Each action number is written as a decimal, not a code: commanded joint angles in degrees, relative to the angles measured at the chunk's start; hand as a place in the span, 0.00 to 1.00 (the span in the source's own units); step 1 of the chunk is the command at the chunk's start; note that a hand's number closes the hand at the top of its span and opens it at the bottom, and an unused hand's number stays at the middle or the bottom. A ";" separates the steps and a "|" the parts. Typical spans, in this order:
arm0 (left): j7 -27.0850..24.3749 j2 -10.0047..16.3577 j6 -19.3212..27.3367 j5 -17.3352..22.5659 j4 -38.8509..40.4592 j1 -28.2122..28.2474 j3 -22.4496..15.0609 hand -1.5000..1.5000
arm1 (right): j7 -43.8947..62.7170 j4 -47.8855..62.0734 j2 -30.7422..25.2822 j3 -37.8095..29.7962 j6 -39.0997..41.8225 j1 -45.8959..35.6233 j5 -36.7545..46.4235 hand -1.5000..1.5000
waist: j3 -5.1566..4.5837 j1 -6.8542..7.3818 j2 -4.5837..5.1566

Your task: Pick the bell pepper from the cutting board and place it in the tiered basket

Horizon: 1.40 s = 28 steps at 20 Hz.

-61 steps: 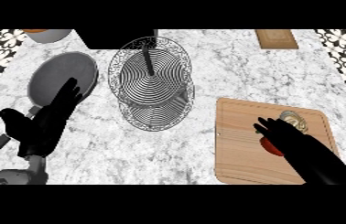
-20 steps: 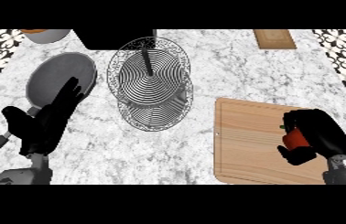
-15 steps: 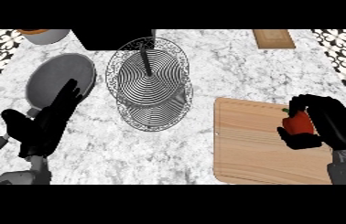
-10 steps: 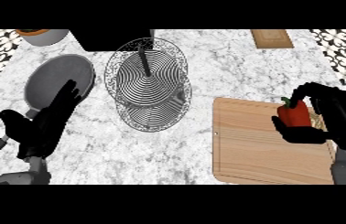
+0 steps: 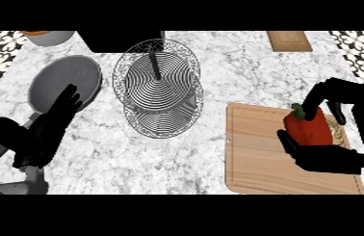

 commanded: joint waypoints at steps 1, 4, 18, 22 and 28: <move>-1.39 -2.84 1.39 -1.97 0.75 0.15 -1.81 0.50 | 12.85 -3.96 1.91 4.23 6.62 -10.17 -1.84 1.00 | -0.04 0.52 0.10; -0.64 -0.62 -1.14 -0.82 4.52 -3.70 0.50 0.50 | 19.46 -3.08 6.62 9.39 5.88 -16.08 1.55 1.00 | -0.01 0.38 0.17; -0.99 -2.91 -0.20 -2.90 1.05 -0.58 0.44 0.50 | 35.33 20.10 17.55 26.20 -8.75 -35.08 8.91 1.00 | 0.01 0.88 0.17; 4.56 -1.42 -0.92 -1.37 -0.15 -4.78 1.76 0.50 | 33.93 29.11 17.59 22.78 -9.77 -38.89 6.81 1.00 | 0.04 0.79 0.21; 1.16 -4.25 -0.38 -4.42 0.00 -1.38 -0.32 0.50 | 29.25 37.97 17.61 21.82 -13.39 -42.64 5.47 1.00 | 0.04 0.75 0.25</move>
